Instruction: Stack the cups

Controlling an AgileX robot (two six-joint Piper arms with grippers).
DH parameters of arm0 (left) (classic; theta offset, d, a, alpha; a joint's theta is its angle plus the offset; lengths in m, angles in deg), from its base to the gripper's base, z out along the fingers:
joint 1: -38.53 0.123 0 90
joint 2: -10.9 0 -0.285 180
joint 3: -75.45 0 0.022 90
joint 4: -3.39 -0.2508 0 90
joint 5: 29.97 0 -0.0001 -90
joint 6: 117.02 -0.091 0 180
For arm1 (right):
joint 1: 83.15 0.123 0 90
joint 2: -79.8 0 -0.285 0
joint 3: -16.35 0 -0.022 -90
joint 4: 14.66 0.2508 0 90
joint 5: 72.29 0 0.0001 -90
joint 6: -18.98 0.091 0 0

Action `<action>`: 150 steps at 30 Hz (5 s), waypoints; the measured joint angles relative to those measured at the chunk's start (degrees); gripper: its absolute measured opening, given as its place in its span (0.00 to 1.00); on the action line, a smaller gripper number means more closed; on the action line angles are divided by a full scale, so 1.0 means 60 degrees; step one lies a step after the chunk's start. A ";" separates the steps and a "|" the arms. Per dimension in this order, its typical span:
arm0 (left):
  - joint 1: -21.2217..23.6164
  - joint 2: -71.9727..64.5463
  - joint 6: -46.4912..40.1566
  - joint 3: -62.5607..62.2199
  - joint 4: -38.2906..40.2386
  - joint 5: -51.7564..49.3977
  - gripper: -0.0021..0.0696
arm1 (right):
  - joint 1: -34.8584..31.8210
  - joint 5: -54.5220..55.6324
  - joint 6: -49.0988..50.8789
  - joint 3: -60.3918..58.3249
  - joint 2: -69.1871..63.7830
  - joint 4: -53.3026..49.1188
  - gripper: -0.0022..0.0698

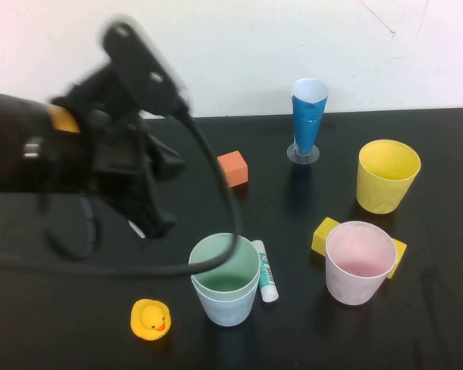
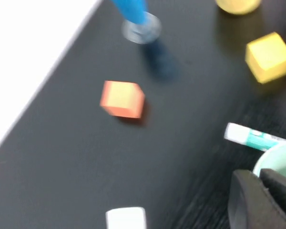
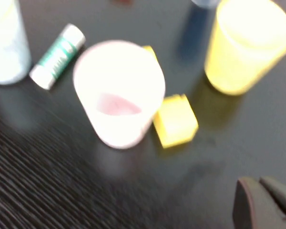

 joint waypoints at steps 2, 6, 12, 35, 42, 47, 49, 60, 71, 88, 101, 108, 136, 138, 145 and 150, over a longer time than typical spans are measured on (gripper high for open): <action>0.0000 0.0547 0.0545 0.0022 -0.0431 -0.0041 0.04 | 0.0000 -0.0623 -0.0099 0.0875 -0.0721 0.0152 0.03; 0.0000 0.1383 0.1318 0.0492 -0.0685 -0.0059 0.03 | 0.0000 -0.1493 -0.0136 0.2952 -0.2742 0.0339 0.05; 0.0000 0.1719 0.1703 0.1964 -0.0668 -0.0241 0.03 | 0.0063 -0.2649 -0.0113 0.5767 -0.5615 0.0334 0.28; 0.0000 0.1659 0.2570 0.2953 -0.0462 0.1163 0.03 | 0.0837 -0.3404 0.1568 1.1022 -1.1934 -0.1852 0.42; 0.0000 0.1659 0.2576 0.2953 -0.0614 0.1163 0.03 | 0.0853 -0.4431 0.1256 1.1947 -1.1977 -0.1726 0.07; 0.0000 0.1659 0.2592 0.2953 -0.0868 0.0812 0.03 | 0.1283 -0.4534 0.1660 1.2564 -1.0624 -0.1730 0.07; 0.0000 0.1659 0.2596 0.2953 -0.1044 0.0495 0.03 | 0.1792 -0.4601 0.1921 1.2517 -0.9767 -0.2217 0.07; 0.0000 0.1659 0.2915 0.2953 -0.1030 0.0098 0.03 | 0.3821 -0.4844 0.2877 0.9051 -0.6645 -0.3506 0.07; 0.0000 0.1659 0.2973 0.2953 -0.0973 0.0176 0.03 | 0.3852 -0.3637 0.2722 0.7375 -0.7356 -0.3617 0.07; 0.0000 0.1659 0.2973 0.2953 -0.0959 0.0283 0.03 | 0.3852 -0.3466 0.2411 0.7360 -0.9345 -0.3509 0.37; 0.0218 0.1659 0.4720 0.2953 -0.1831 0.1035 0.03 | 0.3982 -0.4559 0.1987 1.0199 -0.9511 -0.1995 0.10; 0.0849 0.1659 0.6448 0.2953 -0.3031 0.0982 0.03 | 0.5337 -0.4655 0.1909 1.2010 -0.9529 -0.1824 0.09; 0.0849 0.1659 0.6514 0.2953 -0.2990 0.0848 0.03 | 0.6447 -0.4794 0.2382 1.2085 -1.0852 -0.2583 0.36; 0.0849 0.1659 0.6514 0.2953 -0.2990 0.0848 0.03 | 0.6447 -0.4794 0.2398 1.2175 -1.0835 -0.2515 0.37; 0.0849 0.2052 0.6141 0.2988 -0.2480 0.1165 0.03 | 0.6447 -0.4794 0.2421 1.3225 -0.9932 -0.2990 0.34; 0.0849 0.3419 0.4157 0.2988 -0.1899 0.1517 0.03 | 0.6447 -0.4847 0.2469 1.3545 -0.8559 -0.5387 0.28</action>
